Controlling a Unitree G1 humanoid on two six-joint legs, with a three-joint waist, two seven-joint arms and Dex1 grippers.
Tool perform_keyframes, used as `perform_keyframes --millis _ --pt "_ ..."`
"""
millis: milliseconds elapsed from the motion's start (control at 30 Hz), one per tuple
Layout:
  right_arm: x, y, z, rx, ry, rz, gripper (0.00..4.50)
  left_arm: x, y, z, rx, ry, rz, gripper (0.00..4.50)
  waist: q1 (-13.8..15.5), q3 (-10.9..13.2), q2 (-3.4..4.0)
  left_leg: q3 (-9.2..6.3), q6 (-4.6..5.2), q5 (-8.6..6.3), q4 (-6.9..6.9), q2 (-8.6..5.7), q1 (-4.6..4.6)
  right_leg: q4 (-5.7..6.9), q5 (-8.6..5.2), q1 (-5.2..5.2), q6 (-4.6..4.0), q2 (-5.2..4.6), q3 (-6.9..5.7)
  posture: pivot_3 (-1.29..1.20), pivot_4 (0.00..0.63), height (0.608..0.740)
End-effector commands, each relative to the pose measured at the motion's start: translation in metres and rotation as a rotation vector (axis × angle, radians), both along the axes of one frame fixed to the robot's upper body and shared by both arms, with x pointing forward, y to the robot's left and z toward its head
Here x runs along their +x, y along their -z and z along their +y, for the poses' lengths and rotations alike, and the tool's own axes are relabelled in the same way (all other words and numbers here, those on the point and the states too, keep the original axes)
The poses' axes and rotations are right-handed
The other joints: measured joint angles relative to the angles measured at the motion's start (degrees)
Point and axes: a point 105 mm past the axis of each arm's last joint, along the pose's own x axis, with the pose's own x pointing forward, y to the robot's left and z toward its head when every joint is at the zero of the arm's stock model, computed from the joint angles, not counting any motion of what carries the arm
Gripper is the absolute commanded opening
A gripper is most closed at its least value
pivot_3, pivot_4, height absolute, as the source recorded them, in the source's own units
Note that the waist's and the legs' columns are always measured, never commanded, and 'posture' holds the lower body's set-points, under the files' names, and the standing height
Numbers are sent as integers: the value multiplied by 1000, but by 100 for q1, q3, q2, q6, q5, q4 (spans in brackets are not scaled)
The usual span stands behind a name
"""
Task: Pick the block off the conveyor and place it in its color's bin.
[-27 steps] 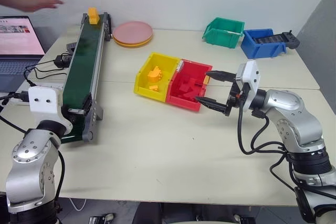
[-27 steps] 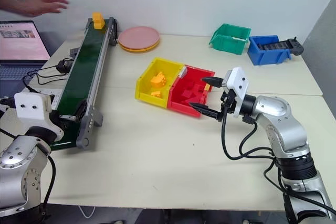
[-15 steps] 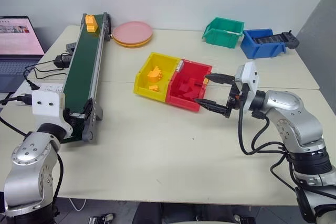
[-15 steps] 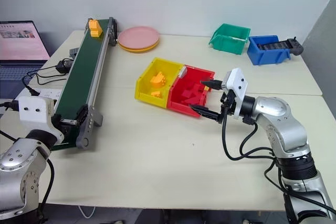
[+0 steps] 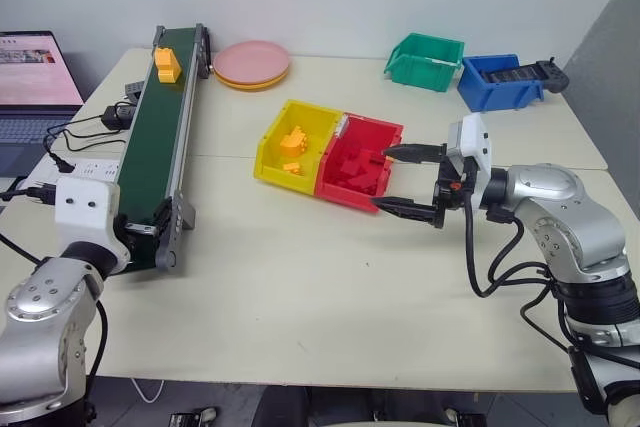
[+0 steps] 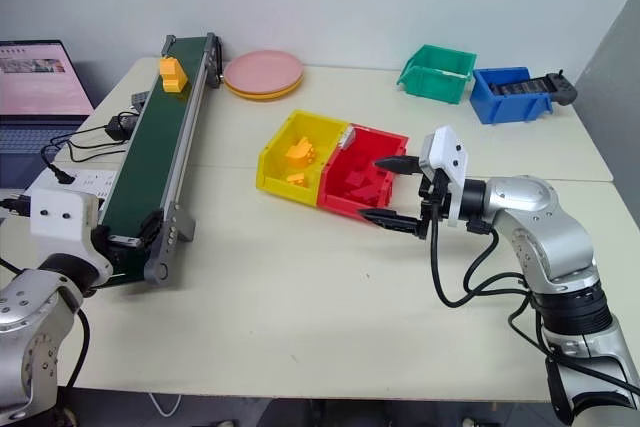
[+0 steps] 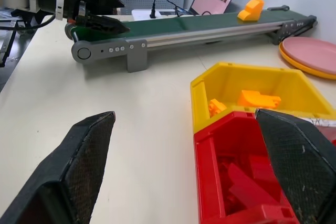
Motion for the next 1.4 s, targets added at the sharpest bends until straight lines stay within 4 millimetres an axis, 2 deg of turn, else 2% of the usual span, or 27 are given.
perform_keyframes --millis 33,800,933,1400 --pt "-9 -14 7 -7 -43 -58 4500 1 -19 3 3 20 -47 4475 0 0 0 1 0 0 -1 -1 0 -1 0 0 0 -2 1 0 150 740" --pt "-19 -11 5 -16 -82 -41 4500 8 -26 -10 26 135 -27 4475 -1 0 0 1 0 0 -5 -1 1 -1 0 -2 0 -4 -2 0 150 740" --pt "-20 -10 5 -19 -81 -37 4500 11 -29 -6 23 121 -44 4475 -1 0 0 1 0 0 -6 -1 1 -1 0 -2 0 -4 -1 0 150 740" --pt "-26 -12 6 -33 -94 -32 4500 32 -12 17 -83 19 42 4475 0 0 0 -1 0 0 -7 -2 0 -1 0 -3 0 -5 -5 0 150 740"
